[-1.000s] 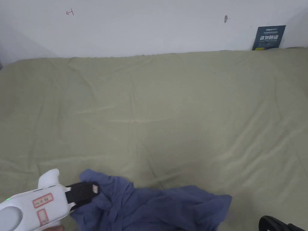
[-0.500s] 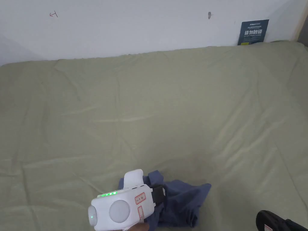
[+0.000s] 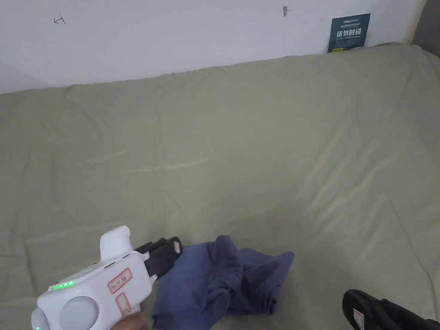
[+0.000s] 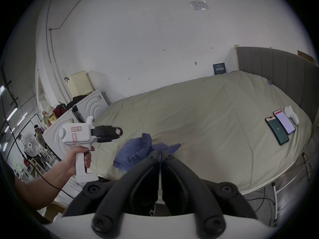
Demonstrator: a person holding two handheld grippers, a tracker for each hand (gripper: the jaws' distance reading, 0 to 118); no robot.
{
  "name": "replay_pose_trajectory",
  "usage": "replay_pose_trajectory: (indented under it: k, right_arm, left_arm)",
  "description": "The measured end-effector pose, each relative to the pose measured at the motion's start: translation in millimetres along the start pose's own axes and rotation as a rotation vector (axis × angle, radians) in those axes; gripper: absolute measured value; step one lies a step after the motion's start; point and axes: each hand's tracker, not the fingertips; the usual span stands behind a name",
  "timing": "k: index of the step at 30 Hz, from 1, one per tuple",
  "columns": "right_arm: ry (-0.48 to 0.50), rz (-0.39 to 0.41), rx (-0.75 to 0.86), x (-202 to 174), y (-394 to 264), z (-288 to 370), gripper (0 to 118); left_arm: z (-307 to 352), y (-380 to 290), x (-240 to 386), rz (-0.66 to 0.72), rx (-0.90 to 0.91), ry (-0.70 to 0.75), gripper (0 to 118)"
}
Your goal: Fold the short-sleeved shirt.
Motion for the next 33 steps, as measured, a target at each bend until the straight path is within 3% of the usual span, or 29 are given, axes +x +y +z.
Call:
replay_pose_trajectory:
  k: [2,6,10,15,19,24,27,28,31,32,33]
  right_arm:
    - [0.003,0.002,0.001,-2,1,0,3]
    - [-0.005,0.004,0.005,-1,4,3,3]
    - [-0.031,0.009,0.003,6,5,7,3]
    - [-0.053,-0.001,-0.004,17,5,6,3]
    - [-0.051,0.000,-0.023,16,6,-2,3]
    - [0.105,-0.032,-0.143,4,12,-52,3]
    - [0.269,-0.181,-0.251,9,7,-122,3]
    - [0.295,-0.234,-0.307,14,3,-151,3]
    - [0.390,-0.340,-0.421,28,-13,-220,3]
    - [0.402,-0.375,-0.454,33,-19,-238,3]
    - [0.425,-0.413,-0.506,40,-26,-255,3]
  left_arm:
    - [-20,-15,7,-0.075,-0.055,0.058,16]
    - [-68,-55,41,-0.065,-0.186,-0.128,16]
    - [-111,-87,79,-0.189,-0.207,-0.079,16]
    - [-109,-73,74,-0.139,-0.204,-0.111,16]
    - [-41,-53,69,-0.195,-0.097,-0.123,16]
    - [53,-33,29,-0.193,-0.014,-0.068,16]
    - [74,-24,-10,-0.108,-0.008,-0.018,17]
    - [78,-22,-23,-0.081,-0.007,-0.012,21]
    - [83,-14,-54,0.014,-0.003,-0.041,85]
    - [83,-13,-63,0.043,0.004,-0.078,98]
    - [82,-12,-73,0.080,0.009,-0.107,102]
